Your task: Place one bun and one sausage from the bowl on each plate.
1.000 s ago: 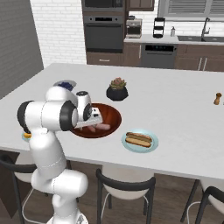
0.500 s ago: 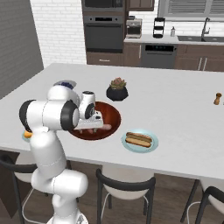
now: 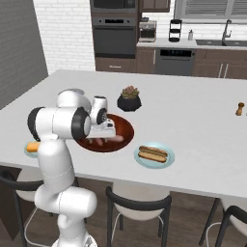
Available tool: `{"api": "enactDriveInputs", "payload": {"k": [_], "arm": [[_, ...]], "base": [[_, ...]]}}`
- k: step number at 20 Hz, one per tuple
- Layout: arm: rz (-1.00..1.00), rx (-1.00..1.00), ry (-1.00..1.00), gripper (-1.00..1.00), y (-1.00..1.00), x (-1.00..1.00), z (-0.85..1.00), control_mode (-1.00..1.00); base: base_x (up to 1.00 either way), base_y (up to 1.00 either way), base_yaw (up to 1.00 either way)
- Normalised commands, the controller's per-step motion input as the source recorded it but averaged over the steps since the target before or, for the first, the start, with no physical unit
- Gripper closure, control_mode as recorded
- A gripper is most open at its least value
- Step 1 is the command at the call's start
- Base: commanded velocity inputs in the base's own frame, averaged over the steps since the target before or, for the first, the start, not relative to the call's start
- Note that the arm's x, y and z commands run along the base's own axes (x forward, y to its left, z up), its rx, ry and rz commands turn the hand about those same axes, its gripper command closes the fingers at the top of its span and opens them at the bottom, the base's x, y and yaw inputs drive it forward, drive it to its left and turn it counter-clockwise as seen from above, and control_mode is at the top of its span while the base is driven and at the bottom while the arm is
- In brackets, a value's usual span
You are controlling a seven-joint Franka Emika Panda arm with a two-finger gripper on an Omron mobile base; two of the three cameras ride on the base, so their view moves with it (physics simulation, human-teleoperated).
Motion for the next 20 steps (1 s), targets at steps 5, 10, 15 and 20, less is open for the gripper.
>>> {"api": "enactDriveInputs", "payload": {"k": [5,10,15,20], "arm": [[0.0,0.02,0.0,1.0,0.0,-0.12,-0.43,-1.0],[0.0,0.01,-0.01,1.0,0.0,-0.41,-0.73,-1.0],[0.01,0.03,-0.01,1.0,0.0,-0.21,-0.12,-1.0],[0.01,0.0,0.0,1.0,0.02,-0.49,0.73,-1.0]], "base": [[0.0,0.0,0.0],[0.0,0.0,0.0],[0.0,0.0,0.0],[0.0,0.0,0.0]]}}
